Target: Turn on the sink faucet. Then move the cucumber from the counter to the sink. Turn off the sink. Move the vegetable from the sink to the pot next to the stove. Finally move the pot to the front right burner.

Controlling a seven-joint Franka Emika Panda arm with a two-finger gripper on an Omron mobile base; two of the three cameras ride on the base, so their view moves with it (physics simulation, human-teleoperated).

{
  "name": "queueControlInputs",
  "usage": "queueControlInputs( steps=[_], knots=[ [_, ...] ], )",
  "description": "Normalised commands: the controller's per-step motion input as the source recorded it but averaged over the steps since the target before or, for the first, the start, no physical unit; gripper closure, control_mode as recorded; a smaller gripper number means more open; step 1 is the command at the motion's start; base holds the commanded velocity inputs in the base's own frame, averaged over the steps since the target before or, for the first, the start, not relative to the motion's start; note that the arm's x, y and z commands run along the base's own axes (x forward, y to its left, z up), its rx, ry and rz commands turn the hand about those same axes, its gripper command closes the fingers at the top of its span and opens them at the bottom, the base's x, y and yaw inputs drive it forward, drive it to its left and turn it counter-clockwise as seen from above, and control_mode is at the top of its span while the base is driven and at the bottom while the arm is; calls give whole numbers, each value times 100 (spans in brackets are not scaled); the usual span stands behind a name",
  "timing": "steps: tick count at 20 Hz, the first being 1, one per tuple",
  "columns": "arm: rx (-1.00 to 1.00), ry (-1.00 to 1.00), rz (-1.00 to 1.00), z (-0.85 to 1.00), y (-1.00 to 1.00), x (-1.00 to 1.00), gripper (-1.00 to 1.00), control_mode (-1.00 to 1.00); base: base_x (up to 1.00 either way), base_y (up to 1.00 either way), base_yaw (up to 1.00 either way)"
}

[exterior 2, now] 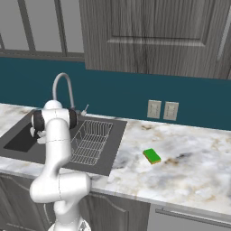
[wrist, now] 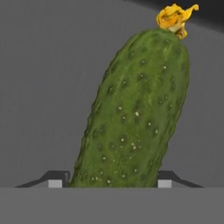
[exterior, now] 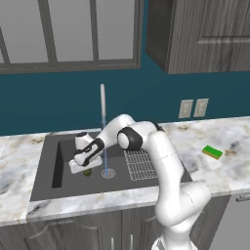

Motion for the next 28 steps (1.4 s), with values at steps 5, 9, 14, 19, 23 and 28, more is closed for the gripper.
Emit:
queueControlInputs(
  steps=[5, 9, 14, 19, 23, 28],
  knots=[
    [0, 0, 0, 18, 8, 0, -100, -100, 0, 0, 0],
    [0, 0, 0, 38, 11, -3, -100, -100, 0, 0, 0],
    [0, 0, 0, 49, 11, -16, -100, -100, 0, 0, 0],
    [0, -2, -2, 59, 2, -38, -100, -100, 0, 0, 0],
    [0, -6, -4, 58, 0, -49, -100, -100, 0, 0, 0],
    [0, -8, -7, 40, 0, -61, -100, -100, 0, 0, 0]
  ],
)
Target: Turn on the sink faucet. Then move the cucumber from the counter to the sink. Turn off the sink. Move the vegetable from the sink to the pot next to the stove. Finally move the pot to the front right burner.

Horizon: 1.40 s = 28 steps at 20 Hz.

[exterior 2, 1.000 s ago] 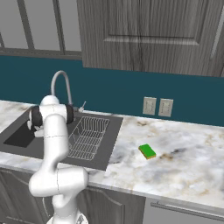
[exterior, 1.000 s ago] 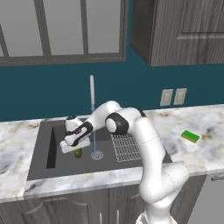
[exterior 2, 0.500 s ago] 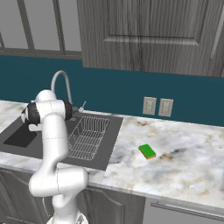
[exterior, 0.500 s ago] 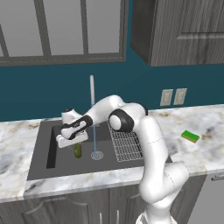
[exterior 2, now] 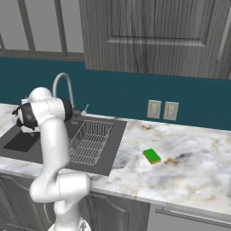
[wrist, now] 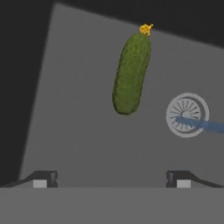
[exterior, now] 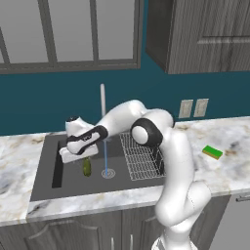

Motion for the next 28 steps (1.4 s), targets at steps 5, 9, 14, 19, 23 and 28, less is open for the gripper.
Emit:
queueControlInputs(
  steps=[5, 9, 14, 19, 23, 28],
  knots=[
    [0, -9, -8, 30, -6, -67, -100, -100, 0, 0, 0],
    [3, -8, -7, 20, -23, -67, -100, -100, 0, 0, 0],
    [5, -5, -1, 19, -49, -44, -100, -100, 0, 0, 0],
    [7, -3, 0, 21, -63, -17, -100, -100, 0, 0, 0],
    [7, -5, 0, 25, -66, -7, -100, -100, 0, 0, 0],
    [7, -6, 0, 27, -66, -2, -100, -100, 0, 0, 0]
  ],
)
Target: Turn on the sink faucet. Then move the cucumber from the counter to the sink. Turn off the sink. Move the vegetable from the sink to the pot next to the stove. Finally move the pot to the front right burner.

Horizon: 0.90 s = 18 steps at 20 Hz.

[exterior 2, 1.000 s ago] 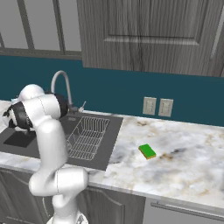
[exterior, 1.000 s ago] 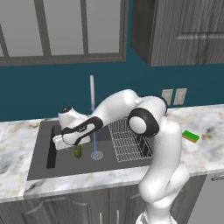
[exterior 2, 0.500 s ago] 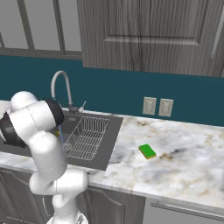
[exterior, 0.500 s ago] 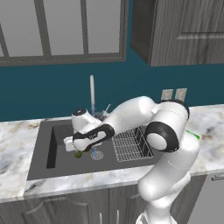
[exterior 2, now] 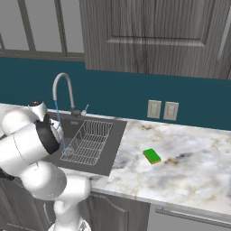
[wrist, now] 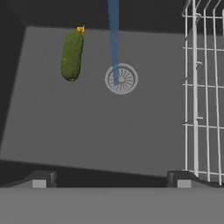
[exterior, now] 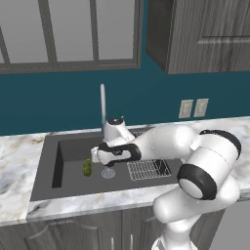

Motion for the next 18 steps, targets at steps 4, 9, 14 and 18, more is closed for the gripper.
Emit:
queueControlInputs(
  steps=[4, 9, 14, 18],
  knots=[
    [8, -5, 0, 24, -64, 0, -100, -100, 0, 0, 0],
    [10, -3, 0, 17, -64, 0, -100, -100, 0, 0, 0],
    [10, -4, 1, 18, -64, 0, -100, -100, 0, 0, 0],
    [10, -8, 7, 26, -56, 5, -100, -100, 0, 0, 0]
  ],
)
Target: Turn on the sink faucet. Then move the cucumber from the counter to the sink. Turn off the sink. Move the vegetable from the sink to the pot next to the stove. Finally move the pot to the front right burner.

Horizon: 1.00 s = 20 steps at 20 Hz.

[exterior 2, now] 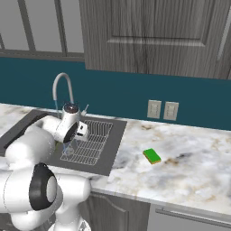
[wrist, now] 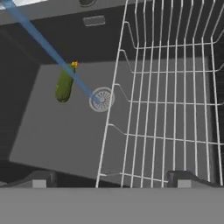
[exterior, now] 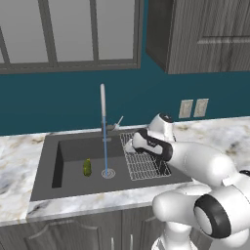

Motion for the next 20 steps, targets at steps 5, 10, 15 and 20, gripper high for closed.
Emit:
queueControlInputs(
  steps=[5, 10, 15, 20],
  knots=[
    [9, -11, 14, 27, -43, 13, -100, -100, 0, 0, 0],
    [8, -5, 10, 10, -29, 8, -100, -100, 0, 0, 0],
    [8, -1, 3, -1, -11, 25, -100, -100, 0, 0, 0],
    [6, -11, 15, 0, -21, 24, -100, -100, 0, 0, 0]
  ],
)
